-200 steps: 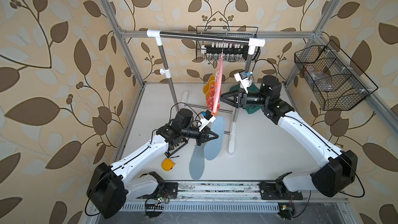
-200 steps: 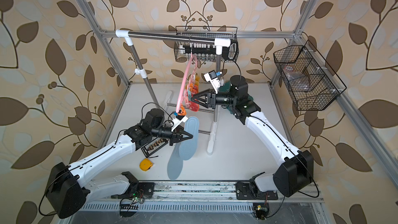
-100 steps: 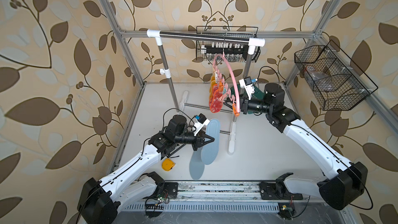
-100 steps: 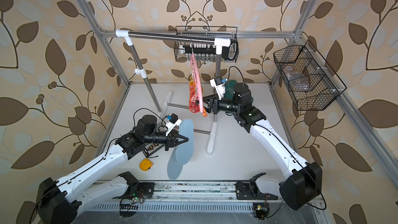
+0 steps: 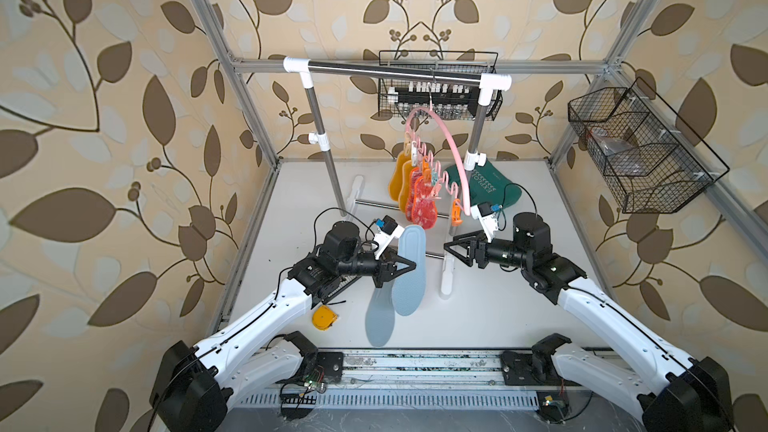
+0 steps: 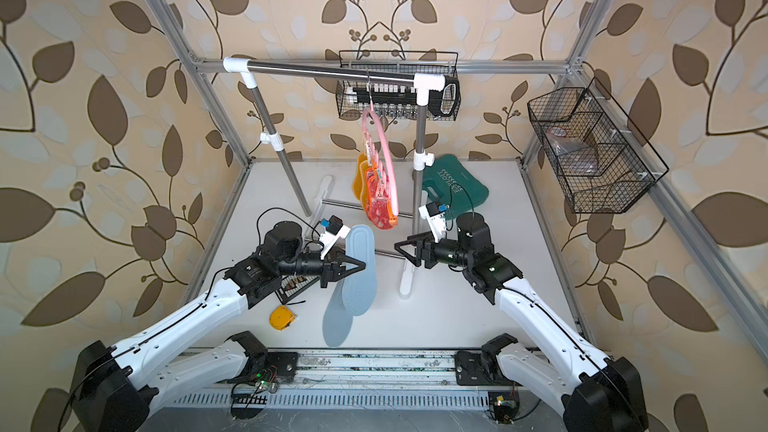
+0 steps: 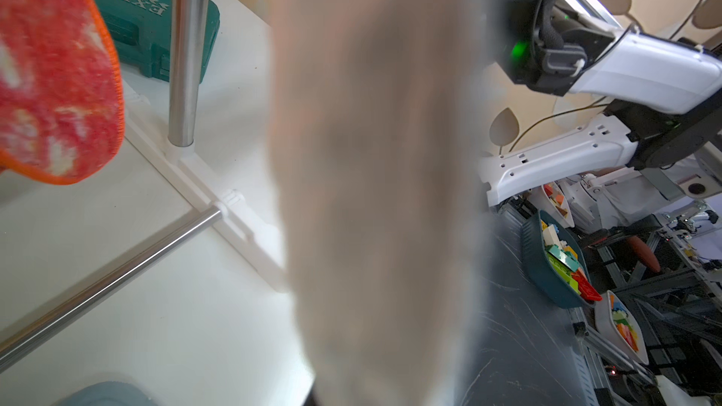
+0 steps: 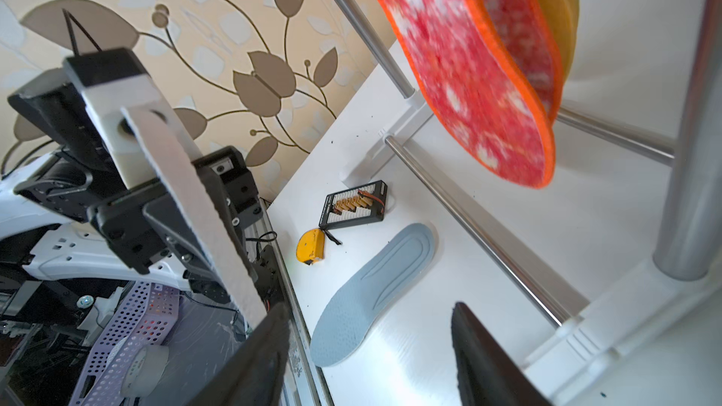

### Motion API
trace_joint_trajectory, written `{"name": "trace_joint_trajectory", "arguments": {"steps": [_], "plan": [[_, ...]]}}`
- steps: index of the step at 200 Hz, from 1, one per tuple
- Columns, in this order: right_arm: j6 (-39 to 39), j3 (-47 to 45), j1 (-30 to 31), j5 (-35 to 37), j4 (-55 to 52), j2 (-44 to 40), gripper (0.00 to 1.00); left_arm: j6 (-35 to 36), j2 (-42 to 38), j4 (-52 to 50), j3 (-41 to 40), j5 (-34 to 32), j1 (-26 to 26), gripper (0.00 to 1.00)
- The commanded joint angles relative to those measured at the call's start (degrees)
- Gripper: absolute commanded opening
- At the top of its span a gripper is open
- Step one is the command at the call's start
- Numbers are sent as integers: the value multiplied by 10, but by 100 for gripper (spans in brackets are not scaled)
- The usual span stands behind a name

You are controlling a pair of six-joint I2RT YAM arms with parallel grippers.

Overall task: Take the shoe insoles off the hanger
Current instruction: Move the insole to the center of the board.

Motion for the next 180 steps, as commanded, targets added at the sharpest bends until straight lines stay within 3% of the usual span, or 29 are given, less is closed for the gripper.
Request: {"name": "trace_joint_trajectory", "arguments": {"steps": [1, 40, 87, 112, 180], "plan": [[20, -29, 10, 8, 33, -35, 66, -37, 3, 57, -1, 21, 2, 6], [89, -82, 43, -25, 141, -71, 67, -84, -3, 76, -4, -3, 2, 7], [81, -84, 126, 1, 194, -60, 68, -145, 0, 151, -18, 13, -1, 10], [59, -80, 147, 40, 186, -49, 68, -143, 2, 154, -13, 14, -8, 10], [95, -75, 185, 35, 236, 8, 64, -148, 6, 177, -10, 17, -27, 10]]}}
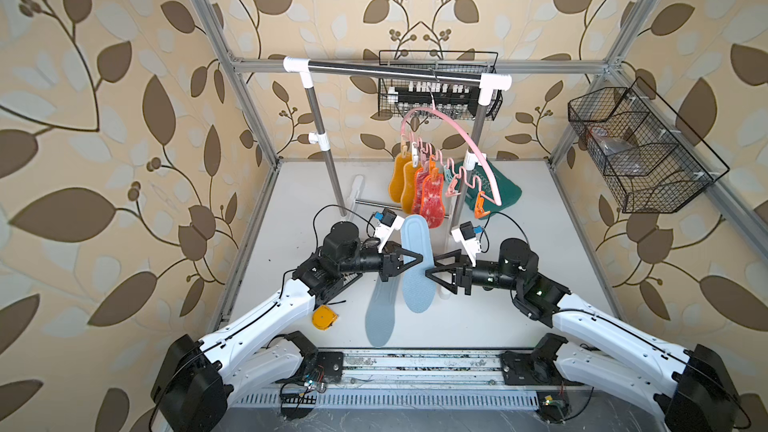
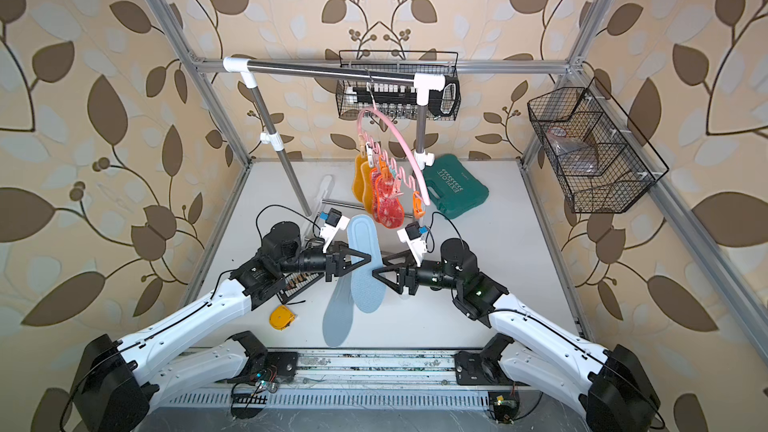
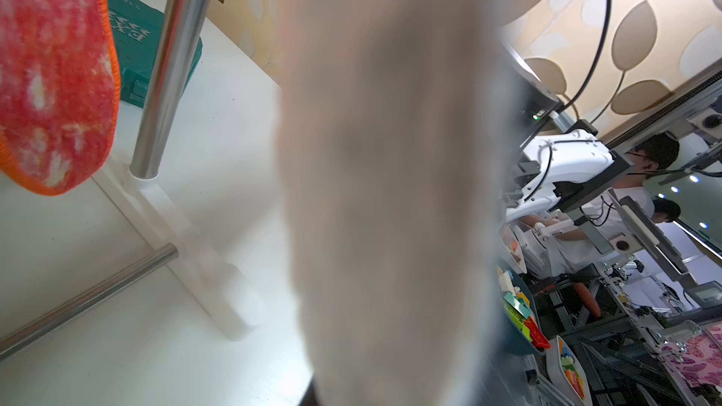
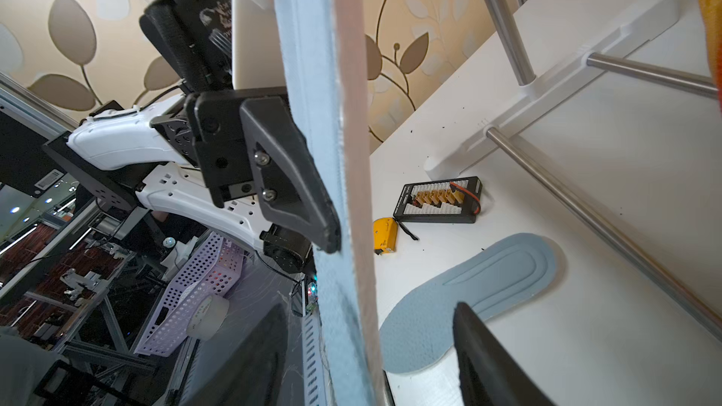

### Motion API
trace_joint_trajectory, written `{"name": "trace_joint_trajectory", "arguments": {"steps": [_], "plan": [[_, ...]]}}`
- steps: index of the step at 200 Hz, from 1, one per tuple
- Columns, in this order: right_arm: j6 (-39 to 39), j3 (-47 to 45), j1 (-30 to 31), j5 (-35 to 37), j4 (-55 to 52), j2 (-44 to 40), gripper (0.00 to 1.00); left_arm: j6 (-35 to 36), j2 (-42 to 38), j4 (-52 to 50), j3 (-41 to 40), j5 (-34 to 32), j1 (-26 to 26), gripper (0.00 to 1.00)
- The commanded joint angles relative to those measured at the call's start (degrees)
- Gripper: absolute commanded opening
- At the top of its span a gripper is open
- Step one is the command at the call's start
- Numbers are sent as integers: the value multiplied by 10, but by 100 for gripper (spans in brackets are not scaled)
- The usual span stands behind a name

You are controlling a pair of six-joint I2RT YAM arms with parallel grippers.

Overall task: Take the shoe insoles off the hanger
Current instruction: Move the insole to the center of the board.

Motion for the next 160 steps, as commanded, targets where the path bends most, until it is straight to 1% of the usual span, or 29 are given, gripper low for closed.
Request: {"name": "trace_joint_trajectory", "arguments": {"steps": [1, 13, 21, 34, 55, 85, 102, 113, 120, 136, 152, 160], "plan": [[12, 9, 19, 6, 34, 11, 64, -7, 1, 38, 8, 17, -10, 10], [12, 8, 24, 12, 40, 12, 61, -7, 3, 41, 8, 15, -11, 10], [16, 6, 26, 22, 43, 11, 57, -7, 4, 37, 10, 13, -11, 10], [19, -1, 28, 29, 59, 3, 46, -7, 3, 35, 12, 12, -11, 11], [13, -10, 29, 32, 69, 0, 32, -6, 6, 39, 11, 11, -12, 11], [24, -6, 31, 22, 76, 18, 25, -10, 10, 47, 9, 12, -13, 11], [27, -7, 32, 21, 78, 28, 17, -9, 10, 51, 4, 7, -13, 13], [35, -8, 32, 24, 83, 32, 14, -7, 9, 41, 7, 6, -13, 14], [40, -11, 33, 23, 90, 34, 12, -6, 7, 37, 8, 6, -13, 15], [39, -16, 35, 22, 90, 32, 5, -1, -2, 30, 2, -11, -13, 23], [37, -17, 35, 33, 62, 30, 3, 10, -10, 9, 1, -29, -13, 31], [37, -17, 35, 38, 47, 28, 2, 15, -15, -6, 4, -38, -13, 38]]}}
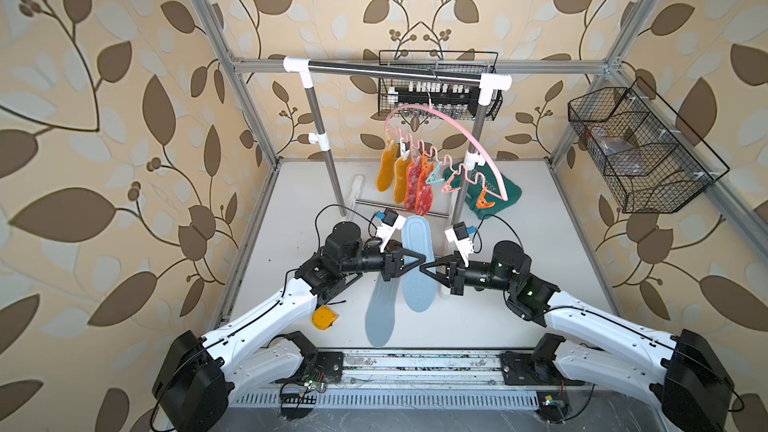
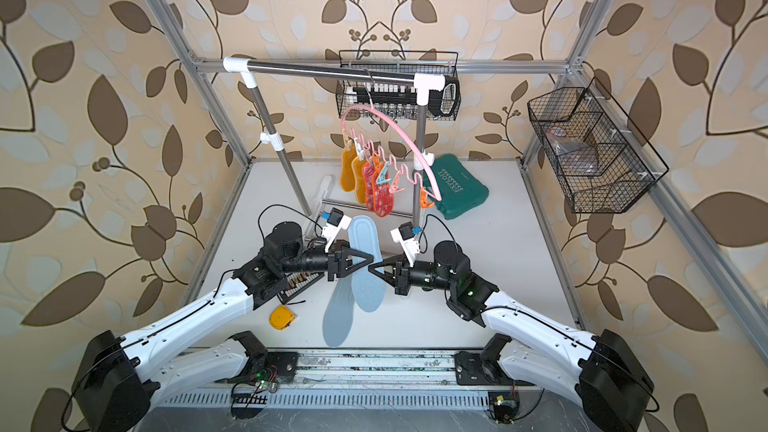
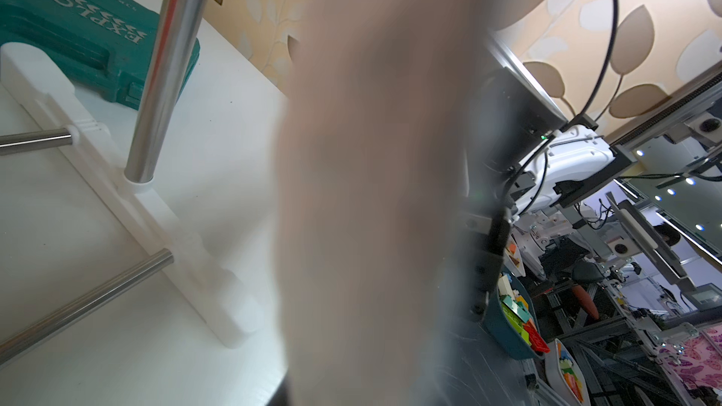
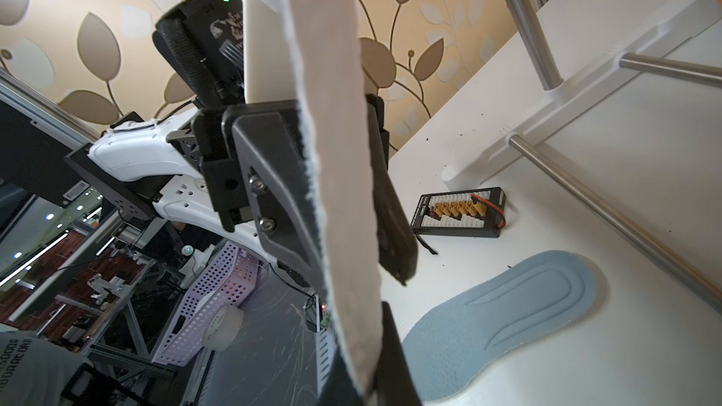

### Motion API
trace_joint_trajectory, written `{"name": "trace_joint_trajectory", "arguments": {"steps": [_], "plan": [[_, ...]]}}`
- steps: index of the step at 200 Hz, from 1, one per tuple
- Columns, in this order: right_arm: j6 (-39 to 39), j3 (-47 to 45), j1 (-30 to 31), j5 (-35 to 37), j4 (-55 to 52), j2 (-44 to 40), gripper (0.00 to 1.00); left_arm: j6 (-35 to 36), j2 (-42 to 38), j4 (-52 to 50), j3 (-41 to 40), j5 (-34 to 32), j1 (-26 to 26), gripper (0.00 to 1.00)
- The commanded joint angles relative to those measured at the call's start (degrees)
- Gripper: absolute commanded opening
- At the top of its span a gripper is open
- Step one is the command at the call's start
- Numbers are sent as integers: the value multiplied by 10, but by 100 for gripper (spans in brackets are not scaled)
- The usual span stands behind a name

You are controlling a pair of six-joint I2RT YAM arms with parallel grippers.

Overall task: Take the shoe insoles off the hanger
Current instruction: Move the insole to the center of the board.

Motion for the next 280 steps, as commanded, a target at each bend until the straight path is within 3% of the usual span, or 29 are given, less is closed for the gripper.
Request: {"name": "trace_joint_trajectory", "arguments": {"steps": [1, 36, 78, 98, 103, 105, 108, 112, 132, 167, 193, 238, 280], "plan": [[1, -12, 4, 14, -27, -2, 2, 16, -23, -19, 5, -27, -6, 38], [7, -6, 17, 53, -118, -6, 0, 57, -44, -100, 11, -109, -6, 54], [47, 11, 27, 96, -217, 35, 0, 88, -31, -230, 21, -362, -6, 62], [96, 26, 28, 100, -250, 75, 0, 84, -29, -242, 16, -443, -6, 64], [102, 32, 29, 97, -257, 88, 0, 85, -31, -242, 12, -464, -5, 69], [105, 33, 30, 96, -260, 92, 0, 83, -33, -241, 10, -470, -6, 76], [108, 36, 31, 95, -264, 99, 0, 83, -34, -238, 6, -484, -5, 95], [113, 39, 33, 98, -268, 109, 0, 84, -36, -234, 1, -502, -5, 99], [161, 39, 40, 116, -264, 149, 0, 83, -40, -230, -12, -584, -4, 99], [215, 64, 56, 131, -257, 213, 0, 93, -25, -218, -29, -669, -3, 99], [234, 90, 67, 131, -273, 255, 0, 45, -14, -234, -41, -769, -1, 99], [295, 87, 78, 117, -255, 300, 0, 91, -21, -202, -66, -767, 12, 99], [289, 110, 88, 124, -270, 325, 0, 97, -35, -187, -87, -766, 21, 99]]}}
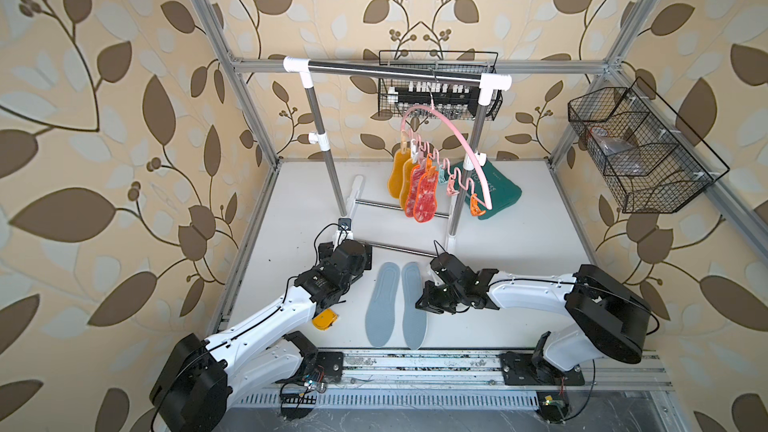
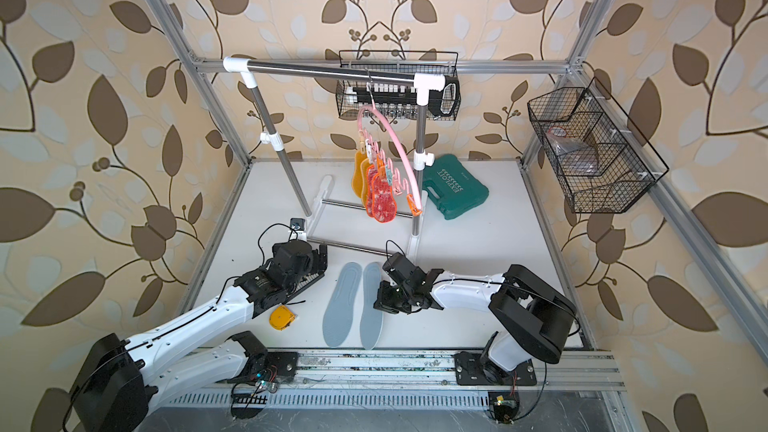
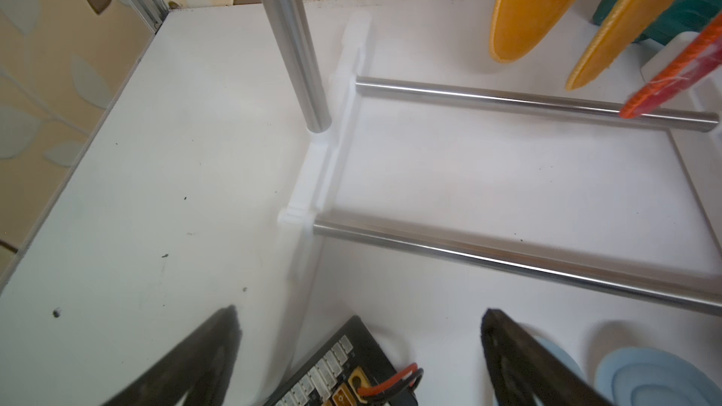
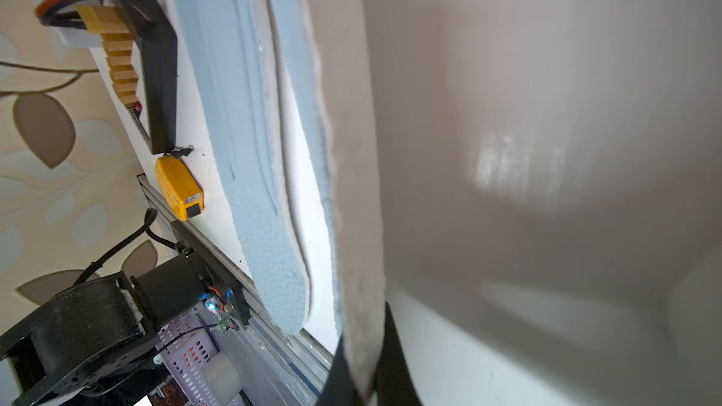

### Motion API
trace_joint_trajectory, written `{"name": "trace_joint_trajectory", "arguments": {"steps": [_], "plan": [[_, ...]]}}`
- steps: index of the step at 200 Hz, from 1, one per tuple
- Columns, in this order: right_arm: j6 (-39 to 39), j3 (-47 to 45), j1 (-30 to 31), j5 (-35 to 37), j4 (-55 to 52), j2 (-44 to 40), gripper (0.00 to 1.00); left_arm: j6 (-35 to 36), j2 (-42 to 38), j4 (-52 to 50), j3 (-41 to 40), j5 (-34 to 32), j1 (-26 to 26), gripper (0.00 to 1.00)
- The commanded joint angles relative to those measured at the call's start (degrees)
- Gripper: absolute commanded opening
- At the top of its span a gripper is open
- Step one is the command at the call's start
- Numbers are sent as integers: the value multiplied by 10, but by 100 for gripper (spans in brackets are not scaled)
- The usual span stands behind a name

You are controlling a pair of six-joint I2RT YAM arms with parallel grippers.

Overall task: Take the shoe insoles off the hanger
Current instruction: Move the insole to the center of the board.

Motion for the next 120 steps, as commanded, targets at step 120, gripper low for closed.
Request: {"name": "trace_joint_trajectory", "arguments": {"steps": [120], "plan": [[-11, 95, 8, 17, -9, 89, 0, 31, -96, 59, -60, -4, 8, 99]]}}
